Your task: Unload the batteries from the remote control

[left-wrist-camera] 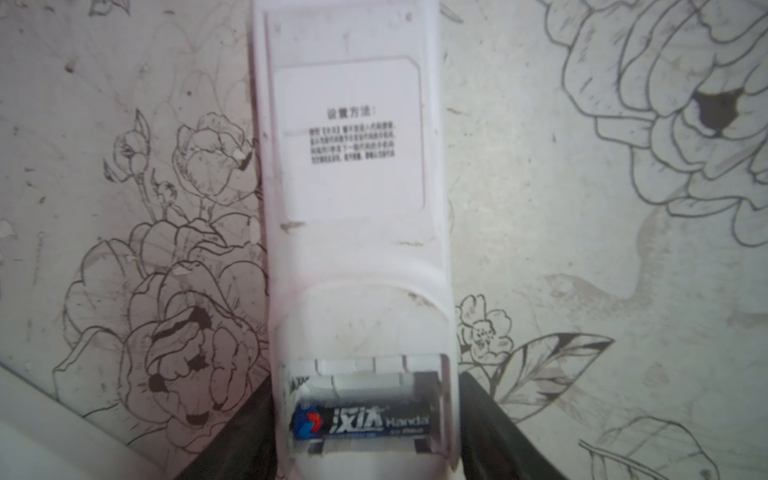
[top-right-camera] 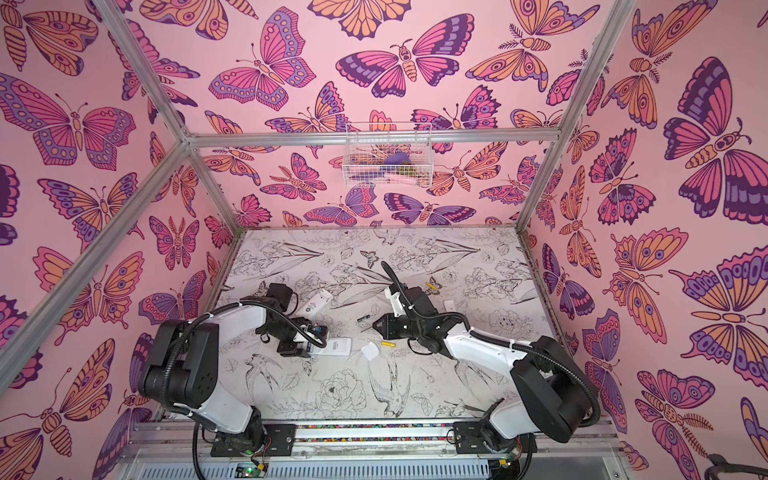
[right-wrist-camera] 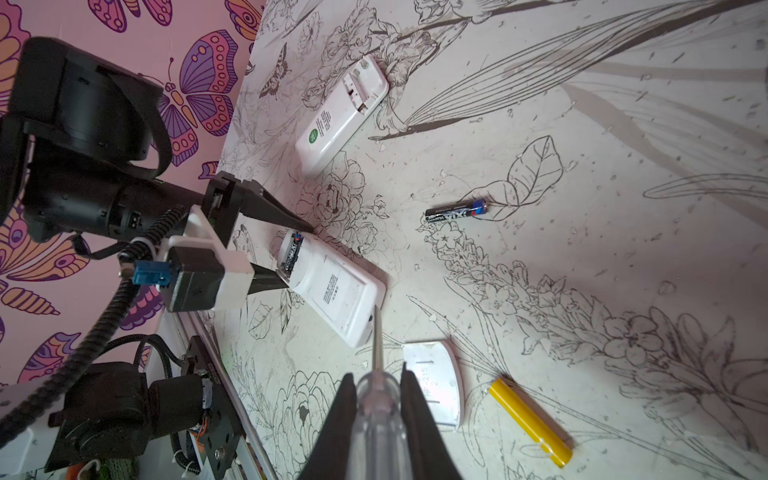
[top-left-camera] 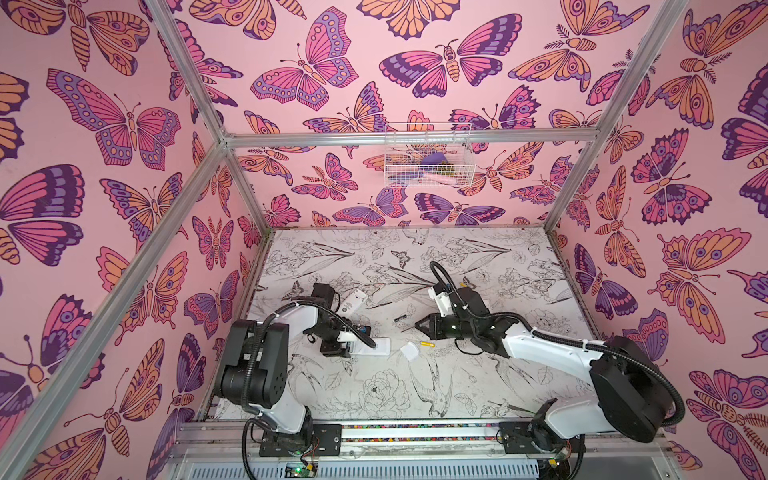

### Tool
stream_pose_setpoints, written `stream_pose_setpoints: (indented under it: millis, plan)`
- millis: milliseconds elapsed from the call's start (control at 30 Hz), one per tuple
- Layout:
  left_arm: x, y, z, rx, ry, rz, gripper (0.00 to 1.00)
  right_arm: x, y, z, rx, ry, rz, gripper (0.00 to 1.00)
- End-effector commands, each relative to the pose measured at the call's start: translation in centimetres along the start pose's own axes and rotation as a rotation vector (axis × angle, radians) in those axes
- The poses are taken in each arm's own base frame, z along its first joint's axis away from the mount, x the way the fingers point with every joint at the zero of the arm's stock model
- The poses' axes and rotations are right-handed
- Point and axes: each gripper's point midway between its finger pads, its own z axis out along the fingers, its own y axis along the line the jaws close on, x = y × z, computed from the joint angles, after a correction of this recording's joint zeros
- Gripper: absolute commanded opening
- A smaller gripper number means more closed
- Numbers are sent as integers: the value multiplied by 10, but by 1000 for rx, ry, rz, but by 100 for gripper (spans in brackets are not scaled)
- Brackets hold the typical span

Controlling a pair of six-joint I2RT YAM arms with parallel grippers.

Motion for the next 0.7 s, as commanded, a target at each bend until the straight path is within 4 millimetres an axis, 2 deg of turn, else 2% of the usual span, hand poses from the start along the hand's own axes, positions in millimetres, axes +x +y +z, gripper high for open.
stream_pose_setpoints:
  millis: [0,133,233,367,500,667]
  plan:
    - [1,2,8,-37,10,-38,58,-23,18,5,-60,-39,22,0]
    - [-9,10,4,-69,-10,-83,53,-36,31,16,-139,-62,65,0]
    - [-13,19,7,-79,27,-114,52,-35,32,38,-167,-11,113,0]
    - [-22,30,10,-88,32,-164,51,-40,36,53,-231,-5,199,0]
    - [-30,32,16,-90,51,-189,52,-45,37,58,-225,-1,230,0]
    - [-46,44,21,-85,21,-272,52,-39,28,66,-205,11,279,0]
